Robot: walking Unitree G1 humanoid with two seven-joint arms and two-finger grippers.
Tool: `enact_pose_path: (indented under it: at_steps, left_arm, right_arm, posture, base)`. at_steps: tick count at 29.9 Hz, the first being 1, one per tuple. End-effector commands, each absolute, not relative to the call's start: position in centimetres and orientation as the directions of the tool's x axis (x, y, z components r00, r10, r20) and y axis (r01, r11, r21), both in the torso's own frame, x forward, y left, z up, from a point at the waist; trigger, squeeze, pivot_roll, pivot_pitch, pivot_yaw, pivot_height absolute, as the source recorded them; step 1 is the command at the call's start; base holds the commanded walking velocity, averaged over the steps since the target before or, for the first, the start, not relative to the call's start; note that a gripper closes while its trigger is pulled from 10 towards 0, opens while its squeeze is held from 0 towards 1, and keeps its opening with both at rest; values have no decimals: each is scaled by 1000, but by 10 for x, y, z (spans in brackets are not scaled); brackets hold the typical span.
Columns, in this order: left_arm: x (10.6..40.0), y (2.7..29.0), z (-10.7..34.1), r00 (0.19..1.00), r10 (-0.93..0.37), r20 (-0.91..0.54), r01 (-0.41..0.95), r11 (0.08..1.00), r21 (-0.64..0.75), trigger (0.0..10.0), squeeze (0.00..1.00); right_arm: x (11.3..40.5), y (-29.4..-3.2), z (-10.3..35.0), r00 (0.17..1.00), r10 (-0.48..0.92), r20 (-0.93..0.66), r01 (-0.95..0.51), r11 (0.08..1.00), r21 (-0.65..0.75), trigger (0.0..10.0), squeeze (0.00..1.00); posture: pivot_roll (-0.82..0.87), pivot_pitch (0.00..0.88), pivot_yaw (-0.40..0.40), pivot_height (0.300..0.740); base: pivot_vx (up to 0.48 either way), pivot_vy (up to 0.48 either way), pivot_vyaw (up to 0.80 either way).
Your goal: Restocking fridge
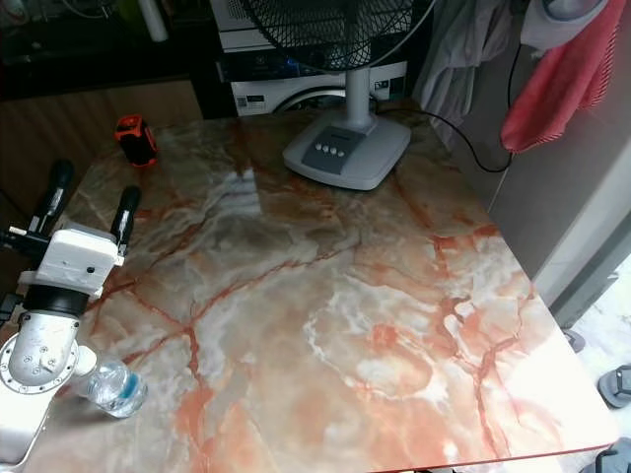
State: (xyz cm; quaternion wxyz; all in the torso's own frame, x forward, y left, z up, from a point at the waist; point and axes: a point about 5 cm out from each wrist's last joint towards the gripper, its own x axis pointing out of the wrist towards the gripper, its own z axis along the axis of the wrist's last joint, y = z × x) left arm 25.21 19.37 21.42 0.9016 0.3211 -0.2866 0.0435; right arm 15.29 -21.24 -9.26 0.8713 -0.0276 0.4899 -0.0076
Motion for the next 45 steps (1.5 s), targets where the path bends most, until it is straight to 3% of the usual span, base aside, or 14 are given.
enact_pose_path:
  at_steps: [1,6,14,45]
  left_arm:
    - [251,203,209,830,-4,558,-306,833,461,10000,0]
    - [254,205,199,854,49,517,-280,882,379,10000,0]
    - [270,188,196,869,-34,494,-178,909,376,10000,0]
    - [272,184,201,861,-53,505,-166,911,378,10000,0]
  right_arm:
    - [150,-211,-94,512,-36,-858,-14,999,-51,10000,0]
    - [151,-212,-93,519,-41,-854,-8,999,-53,10000,0]
    - [154,-213,-92,523,-40,-852,-22,998,-61,10000,0]
    - [152,-215,-92,517,-43,-855,-23,998,-64,10000,0]
  posture:
    - [32,20,68,740]
    - [41,20,56,740]
    - [34,16,48,740]
    - [30,29,48,740]
  base:
    - [0,0,0]
    - [0,0,0]
    - [0,0,0]
    - [-32,0,0]
